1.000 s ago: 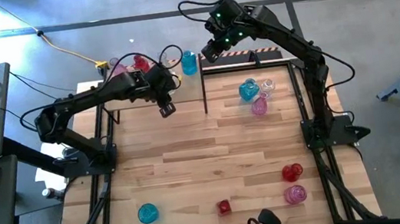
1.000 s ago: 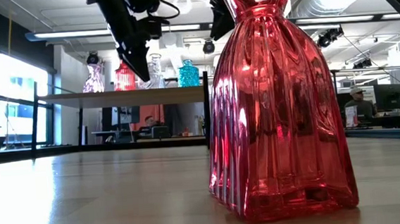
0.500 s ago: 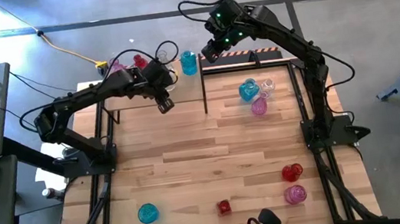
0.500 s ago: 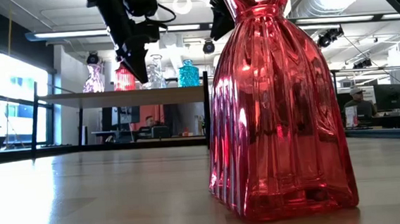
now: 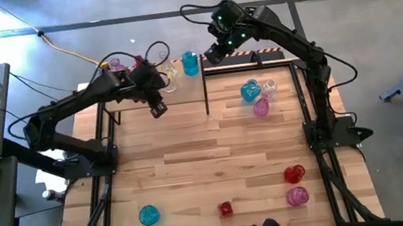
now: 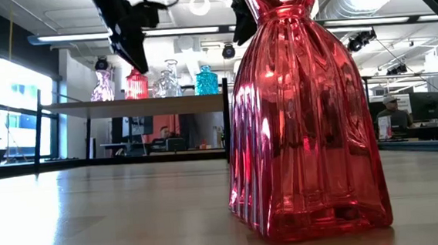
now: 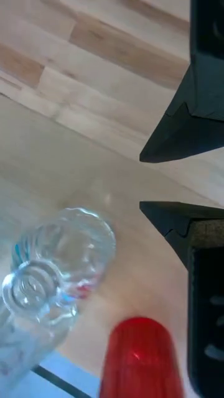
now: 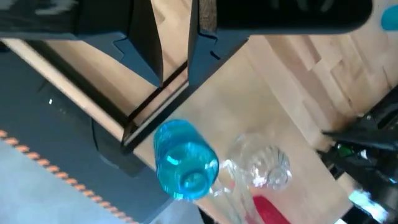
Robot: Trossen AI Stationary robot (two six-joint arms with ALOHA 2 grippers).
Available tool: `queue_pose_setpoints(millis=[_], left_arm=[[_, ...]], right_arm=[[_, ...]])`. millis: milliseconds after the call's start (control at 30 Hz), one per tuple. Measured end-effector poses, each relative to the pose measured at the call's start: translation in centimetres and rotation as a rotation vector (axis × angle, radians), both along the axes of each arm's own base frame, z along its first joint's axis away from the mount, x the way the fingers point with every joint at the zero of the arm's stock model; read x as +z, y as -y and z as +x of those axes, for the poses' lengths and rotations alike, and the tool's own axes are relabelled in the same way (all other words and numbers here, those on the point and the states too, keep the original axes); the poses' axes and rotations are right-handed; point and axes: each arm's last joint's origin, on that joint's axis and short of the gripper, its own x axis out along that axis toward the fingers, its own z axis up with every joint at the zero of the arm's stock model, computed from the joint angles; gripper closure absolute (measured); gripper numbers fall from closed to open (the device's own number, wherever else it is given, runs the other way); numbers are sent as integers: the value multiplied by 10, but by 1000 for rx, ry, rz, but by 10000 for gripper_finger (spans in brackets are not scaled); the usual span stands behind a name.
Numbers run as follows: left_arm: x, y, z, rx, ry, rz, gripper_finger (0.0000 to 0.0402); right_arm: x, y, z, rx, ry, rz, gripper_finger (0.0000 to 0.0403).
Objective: Sort vases onto shelf
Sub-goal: Put the bottom blue vase on the shelf aligned with the other blue vase
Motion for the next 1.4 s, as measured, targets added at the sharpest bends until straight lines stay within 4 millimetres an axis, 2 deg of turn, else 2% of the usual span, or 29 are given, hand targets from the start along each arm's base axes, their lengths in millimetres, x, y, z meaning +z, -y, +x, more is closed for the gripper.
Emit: queue_pose_setpoints(millis=[267, 433, 667, 1033, 1400], left_arm=[[21, 17, -20, -33, 112, -65, 298], [30, 31, -27, -88, 167, -114, 298], [31, 53, -32, -155, 125, -157, 298], [28, 89, -30, -282, 54, -207, 298], [35, 115, -39, -368, 83, -226, 298]], right_arm=[[-4, -19, 4, 5, -56, 74, 347], [-7, -38, 9, 15, -105, 130, 347], [-9, -74, 22, 44, -132, 182, 347], [-9, -133, 40, 14, -136, 242, 347], [-9, -197, 48, -5, -145, 236, 347]])
